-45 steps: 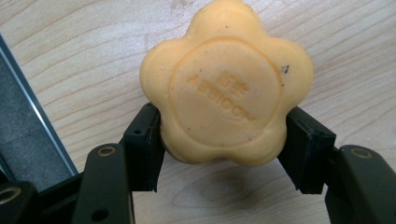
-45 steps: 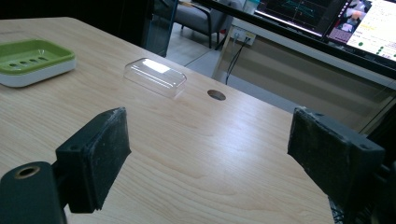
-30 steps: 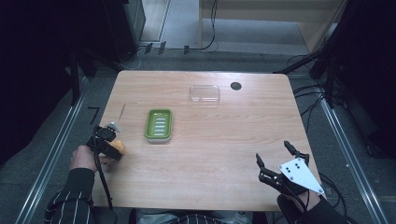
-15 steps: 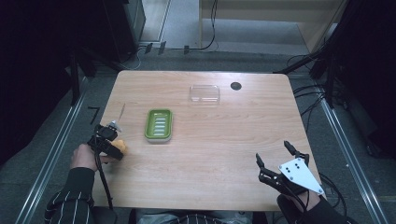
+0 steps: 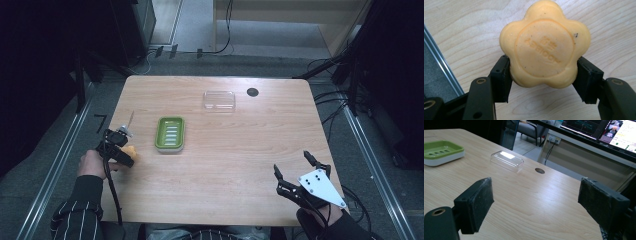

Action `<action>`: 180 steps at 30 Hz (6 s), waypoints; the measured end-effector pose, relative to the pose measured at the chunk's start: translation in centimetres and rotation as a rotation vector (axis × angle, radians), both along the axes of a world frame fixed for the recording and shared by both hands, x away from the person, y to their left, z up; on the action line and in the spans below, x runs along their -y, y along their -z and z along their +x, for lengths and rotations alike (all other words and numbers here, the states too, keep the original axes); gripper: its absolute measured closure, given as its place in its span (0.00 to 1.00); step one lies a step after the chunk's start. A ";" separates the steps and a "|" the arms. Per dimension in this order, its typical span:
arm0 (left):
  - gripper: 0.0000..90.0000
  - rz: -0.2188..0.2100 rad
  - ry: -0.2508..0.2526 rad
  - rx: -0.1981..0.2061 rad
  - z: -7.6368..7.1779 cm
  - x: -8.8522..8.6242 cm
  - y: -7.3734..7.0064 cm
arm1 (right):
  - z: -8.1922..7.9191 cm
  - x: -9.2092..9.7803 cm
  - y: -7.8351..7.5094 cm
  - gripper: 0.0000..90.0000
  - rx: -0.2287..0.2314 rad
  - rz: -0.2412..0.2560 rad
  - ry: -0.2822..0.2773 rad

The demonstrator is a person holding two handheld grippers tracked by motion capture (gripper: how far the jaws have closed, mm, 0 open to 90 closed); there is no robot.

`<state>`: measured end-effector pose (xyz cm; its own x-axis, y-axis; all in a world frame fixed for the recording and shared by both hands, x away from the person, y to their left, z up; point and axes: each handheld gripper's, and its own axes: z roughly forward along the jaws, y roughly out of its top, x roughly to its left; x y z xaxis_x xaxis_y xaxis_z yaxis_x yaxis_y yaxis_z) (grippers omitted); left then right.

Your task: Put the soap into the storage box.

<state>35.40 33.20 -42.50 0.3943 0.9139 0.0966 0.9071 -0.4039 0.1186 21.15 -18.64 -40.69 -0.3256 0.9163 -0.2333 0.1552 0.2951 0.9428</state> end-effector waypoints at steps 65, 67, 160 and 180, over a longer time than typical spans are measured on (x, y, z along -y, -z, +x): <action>0.44 -0.043 0.047 0.180 4.0 3.9 -2.8 | 0.0 0.0 0.0 0.15 -0.001 0.001 0.001; 0.44 -0.042 0.053 0.187 4.2 4.2 -2.9 | 0.0 0.0 0.0 0.15 -0.001 0.002 0.002; 0.44 0.003 0.246 0.139 8.2 11.9 -0.3 | 0.0 0.1 0.0 0.15 0.000 0.004 0.002; 0.44 0.035 0.262 0.120 8.4 12.1 0.5 | 0.0 0.2 0.0 0.15 0.001 0.004 0.003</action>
<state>43.75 21.14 -43.03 0.6003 0.7778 0.1865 0.7516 -0.6283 0.2010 21.17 -18.81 -40.72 -0.3222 0.9183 -0.2300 0.1550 0.2909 0.9441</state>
